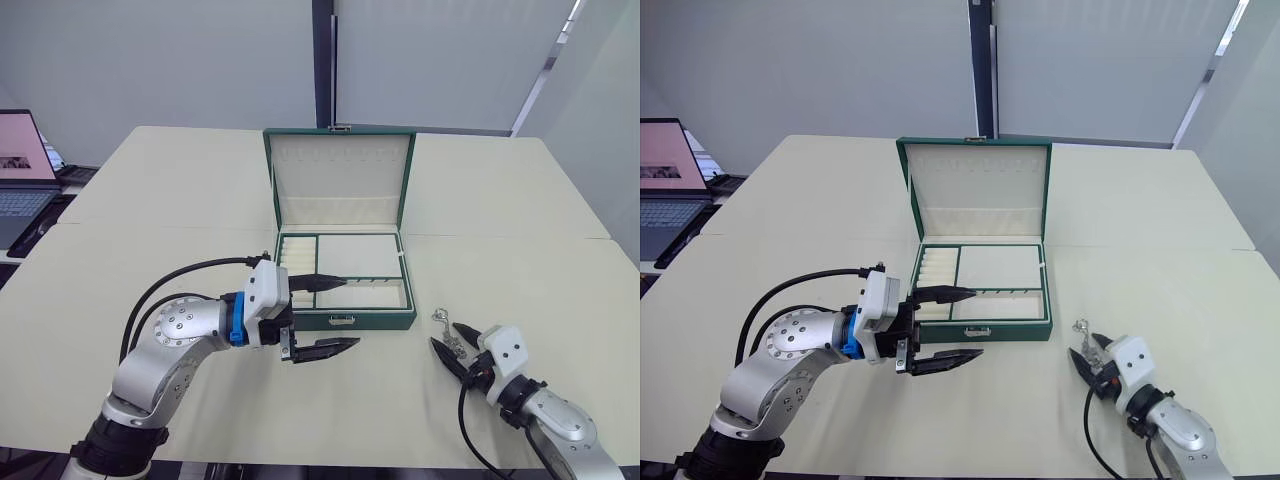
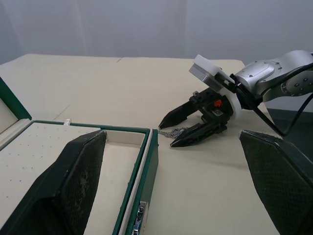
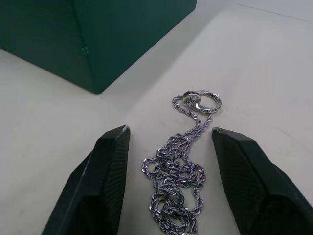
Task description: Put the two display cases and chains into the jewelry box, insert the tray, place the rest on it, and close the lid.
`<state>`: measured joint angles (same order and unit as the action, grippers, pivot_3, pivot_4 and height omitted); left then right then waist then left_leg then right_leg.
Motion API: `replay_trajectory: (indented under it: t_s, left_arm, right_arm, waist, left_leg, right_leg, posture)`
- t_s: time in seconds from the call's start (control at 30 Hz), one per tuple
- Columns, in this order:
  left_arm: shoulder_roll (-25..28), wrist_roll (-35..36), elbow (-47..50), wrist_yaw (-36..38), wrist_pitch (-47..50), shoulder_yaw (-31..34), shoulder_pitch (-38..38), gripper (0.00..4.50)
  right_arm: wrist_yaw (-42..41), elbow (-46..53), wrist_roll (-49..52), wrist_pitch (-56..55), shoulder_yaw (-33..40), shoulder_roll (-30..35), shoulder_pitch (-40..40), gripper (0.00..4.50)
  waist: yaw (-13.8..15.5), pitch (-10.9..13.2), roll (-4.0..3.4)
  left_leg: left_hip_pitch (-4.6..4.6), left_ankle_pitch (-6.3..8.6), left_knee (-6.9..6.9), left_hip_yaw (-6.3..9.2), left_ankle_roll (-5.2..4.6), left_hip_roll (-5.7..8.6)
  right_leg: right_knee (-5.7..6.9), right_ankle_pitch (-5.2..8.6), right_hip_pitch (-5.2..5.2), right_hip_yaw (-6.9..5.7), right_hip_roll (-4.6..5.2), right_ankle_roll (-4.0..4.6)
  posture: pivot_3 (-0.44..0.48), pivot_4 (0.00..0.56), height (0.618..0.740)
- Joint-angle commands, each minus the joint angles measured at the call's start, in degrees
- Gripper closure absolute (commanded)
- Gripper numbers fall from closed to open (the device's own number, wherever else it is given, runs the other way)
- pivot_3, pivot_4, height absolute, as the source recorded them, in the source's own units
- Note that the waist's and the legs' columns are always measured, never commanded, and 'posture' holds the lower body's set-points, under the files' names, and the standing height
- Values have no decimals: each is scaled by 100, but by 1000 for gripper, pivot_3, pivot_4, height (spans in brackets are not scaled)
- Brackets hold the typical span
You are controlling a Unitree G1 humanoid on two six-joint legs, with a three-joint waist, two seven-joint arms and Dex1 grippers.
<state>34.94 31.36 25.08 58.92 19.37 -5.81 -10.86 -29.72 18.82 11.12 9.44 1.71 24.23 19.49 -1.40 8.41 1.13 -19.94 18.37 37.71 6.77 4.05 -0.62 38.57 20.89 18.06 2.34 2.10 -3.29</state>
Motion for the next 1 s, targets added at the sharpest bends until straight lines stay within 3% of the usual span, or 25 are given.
replay_trajectory:
  t_s: [0.03,0.6,0.8,1.0]
  left_arm:
    - [-30,31,154,-23,-43,21,-84,0]
    - [-120,-22,167,-136,-49,-14,-86,0]
    - [-148,-33,144,-163,-57,2,-80,0]
    - [-193,-32,44,-160,-78,13,-164,0]
  right_arm:
    - [47,-669,-148,450,-104,43,223,2409]
    - [207,-87,65,1138,-34,54,107,4301]
    - [271,123,348,1318,330,55,-151,4407]
    - [46,601,1294,1541,1018,118,-620,4454]
  waist:
    - [0,-1,1]
    - [1,4,-6]
    - [-12,13,-15]
    - [-9,70,-80]
  left_leg:
    - [0,0,0,0,0,0]
    - [-2,0,-2,18,1,4]
    - [-2,0,-4,16,1,4]
    - [-10,0,-2,13,1,7]
  right_leg:
    - [0,0,0,0,0,0]
    - [-1,0,0,-2,-1,0]
    - [-4,0,1,1,-2,1]
    - [-6,0,7,10,-2,0]
  posture:
    - [0,150,740]
    - [0,150,740]
    - [0,150,740]
    - [0,150,740]
